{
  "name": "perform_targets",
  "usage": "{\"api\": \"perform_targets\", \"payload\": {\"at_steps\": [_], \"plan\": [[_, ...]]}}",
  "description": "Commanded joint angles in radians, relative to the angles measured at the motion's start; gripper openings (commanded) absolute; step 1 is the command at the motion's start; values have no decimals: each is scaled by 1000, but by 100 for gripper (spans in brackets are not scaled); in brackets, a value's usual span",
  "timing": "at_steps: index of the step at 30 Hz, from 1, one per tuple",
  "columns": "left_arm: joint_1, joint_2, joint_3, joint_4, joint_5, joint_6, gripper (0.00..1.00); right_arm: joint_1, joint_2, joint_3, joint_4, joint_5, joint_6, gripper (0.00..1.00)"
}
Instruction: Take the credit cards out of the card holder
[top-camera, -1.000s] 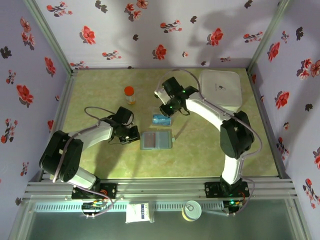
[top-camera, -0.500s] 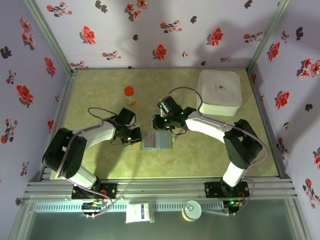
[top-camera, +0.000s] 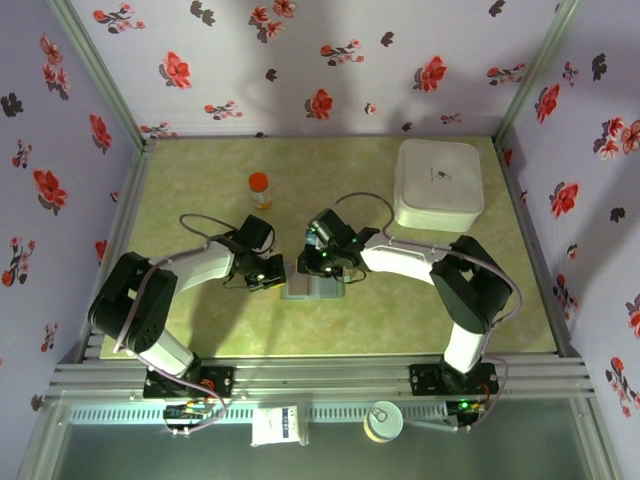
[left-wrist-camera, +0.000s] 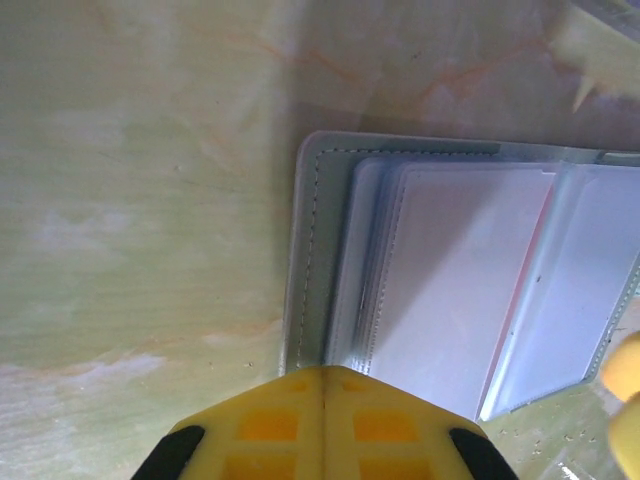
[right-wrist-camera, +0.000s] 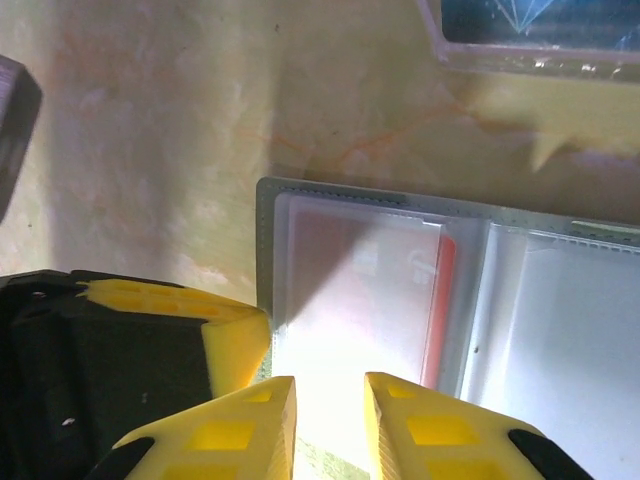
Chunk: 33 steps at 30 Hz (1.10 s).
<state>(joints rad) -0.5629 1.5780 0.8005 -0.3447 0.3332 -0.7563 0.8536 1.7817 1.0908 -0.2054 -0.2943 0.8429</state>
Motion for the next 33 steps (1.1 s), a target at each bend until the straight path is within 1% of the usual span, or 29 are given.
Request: {"api": "perform_targets", "payload": {"at_steps": [1, 11, 22, 28, 33], "plan": [[-6, -11, 34, -15, 5, -12, 0, 12, 19, -12, 34, -18, 36, 25], [-6, 22, 39, -14, 9, 0, 0, 16, 55, 1, 29, -25, 69, 26], [-5, 39, 27, -35, -10, 4, 0, 15, 82, 14, 6, -29, 56, 27], [-5, 53, 26, -42, -18, 7, 0, 16, 93, 6, 22, -41, 59, 24], [-4, 59, 26, -49, -23, 9, 0, 16, 84, 8, -27, -4, 44, 24]]}}
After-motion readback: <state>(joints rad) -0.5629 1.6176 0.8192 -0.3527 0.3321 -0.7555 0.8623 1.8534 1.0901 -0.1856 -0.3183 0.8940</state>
